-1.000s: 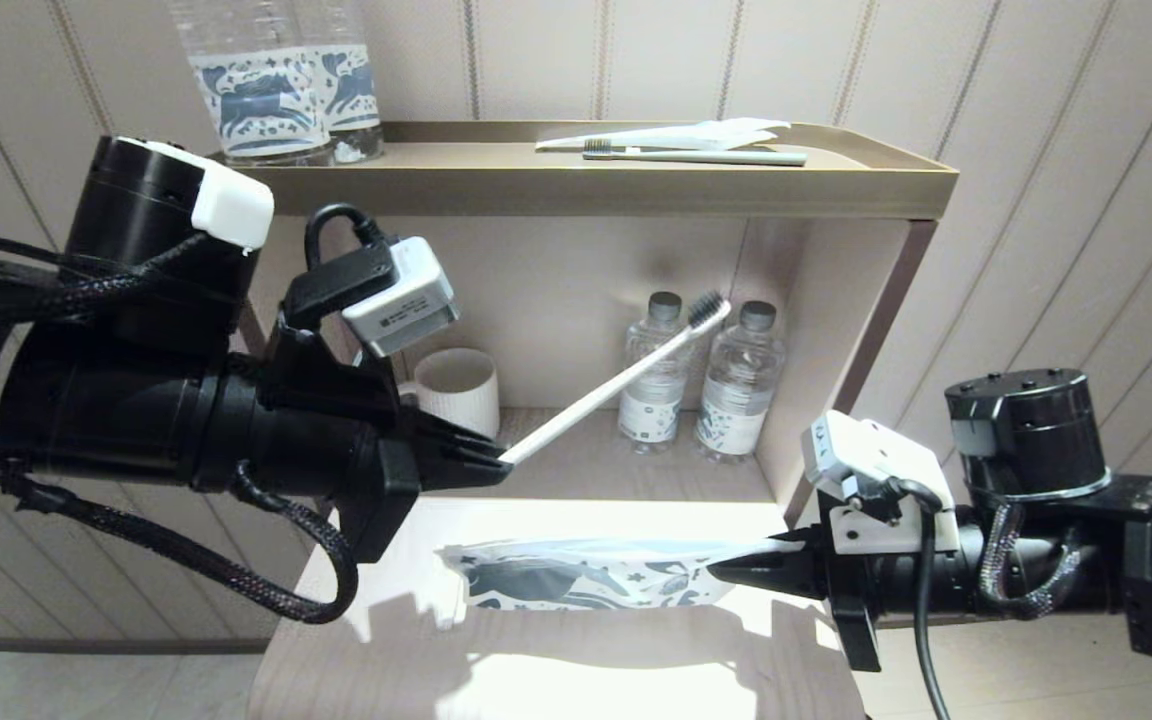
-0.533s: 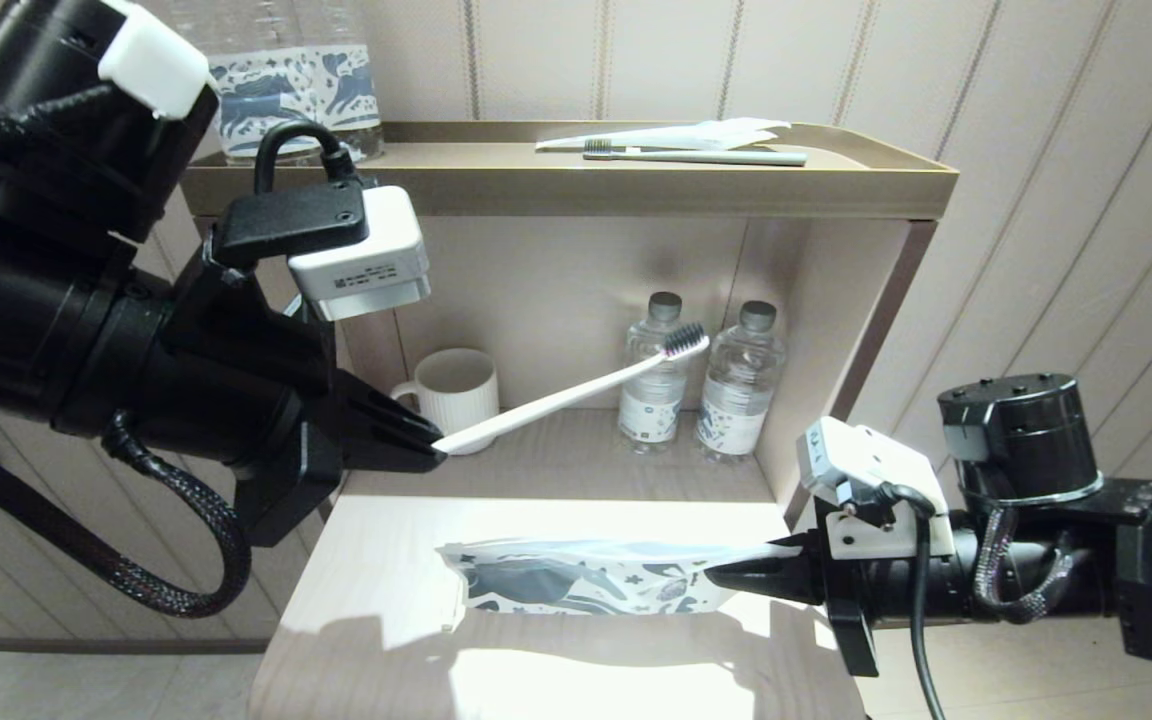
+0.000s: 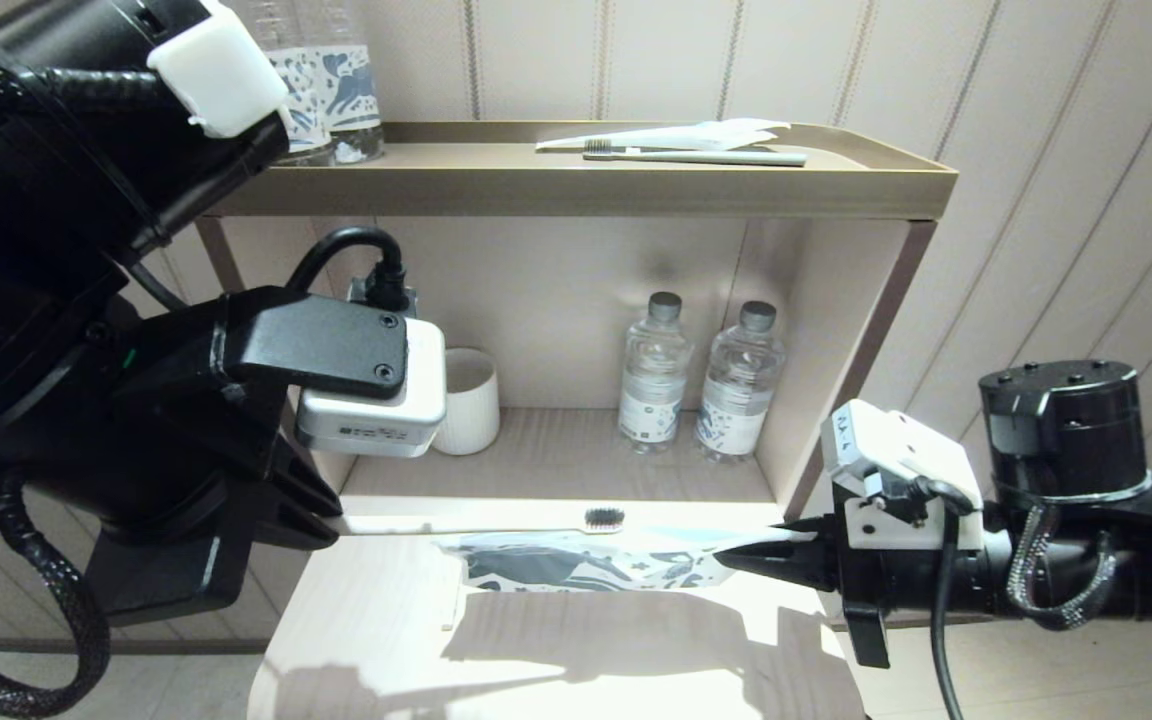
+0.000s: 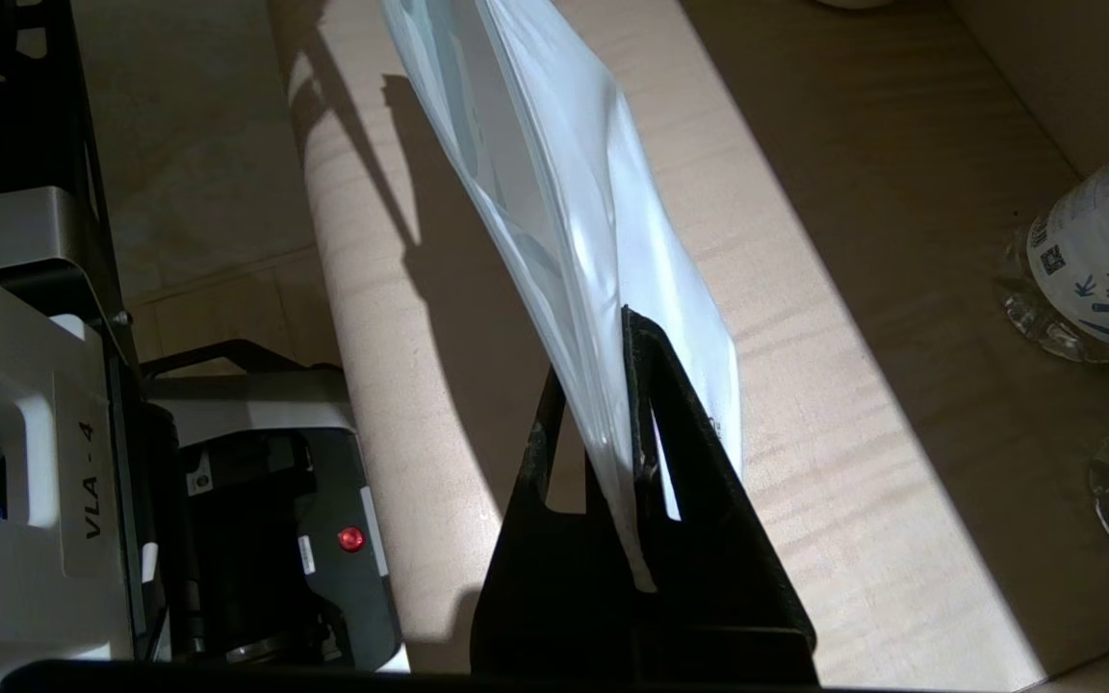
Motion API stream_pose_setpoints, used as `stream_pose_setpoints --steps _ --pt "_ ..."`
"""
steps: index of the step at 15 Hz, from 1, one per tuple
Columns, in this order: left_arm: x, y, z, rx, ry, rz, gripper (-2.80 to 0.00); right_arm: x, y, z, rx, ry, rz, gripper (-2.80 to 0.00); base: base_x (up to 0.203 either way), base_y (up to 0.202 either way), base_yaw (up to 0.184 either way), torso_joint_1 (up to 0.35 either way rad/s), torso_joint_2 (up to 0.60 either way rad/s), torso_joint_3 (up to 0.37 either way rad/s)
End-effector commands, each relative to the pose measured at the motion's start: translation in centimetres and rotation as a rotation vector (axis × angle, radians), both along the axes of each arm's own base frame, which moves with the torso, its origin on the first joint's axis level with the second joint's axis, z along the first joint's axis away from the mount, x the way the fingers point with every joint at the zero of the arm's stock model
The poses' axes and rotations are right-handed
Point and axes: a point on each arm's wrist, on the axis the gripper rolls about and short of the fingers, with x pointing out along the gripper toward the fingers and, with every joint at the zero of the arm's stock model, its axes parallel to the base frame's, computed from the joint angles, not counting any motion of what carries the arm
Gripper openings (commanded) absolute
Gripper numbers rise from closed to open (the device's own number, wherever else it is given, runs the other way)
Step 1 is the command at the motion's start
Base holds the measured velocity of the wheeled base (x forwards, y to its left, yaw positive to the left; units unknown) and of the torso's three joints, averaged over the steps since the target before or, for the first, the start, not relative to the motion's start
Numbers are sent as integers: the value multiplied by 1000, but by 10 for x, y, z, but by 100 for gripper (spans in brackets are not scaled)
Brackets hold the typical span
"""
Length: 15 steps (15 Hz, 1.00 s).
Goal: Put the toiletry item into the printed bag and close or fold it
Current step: Place the toothbrush in the storage bag
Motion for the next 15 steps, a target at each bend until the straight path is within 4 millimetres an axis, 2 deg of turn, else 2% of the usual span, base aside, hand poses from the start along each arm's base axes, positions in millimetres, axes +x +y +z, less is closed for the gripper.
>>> stream_pose_setpoints --steps 1,9,12,15 --pt "7 -13 -6 55 12 -9 -280 -6 -1 5 10 -23 11 -280 0 0 0 0 0 0" --pt "14 -36 -14 108 10 -35 -280 -10 3 2 6 -17 35 -280 0 0 0 0 0 0" --pt "13 -55 -19 88 -9 -80 -280 -12 4 4 8 -22 42 -280 0 0 0 0 0 0" --pt "13 -61 -18 66 -29 -93 -280 -13 3 6 15 -24 50 -280 0 0 0 0 0 0"
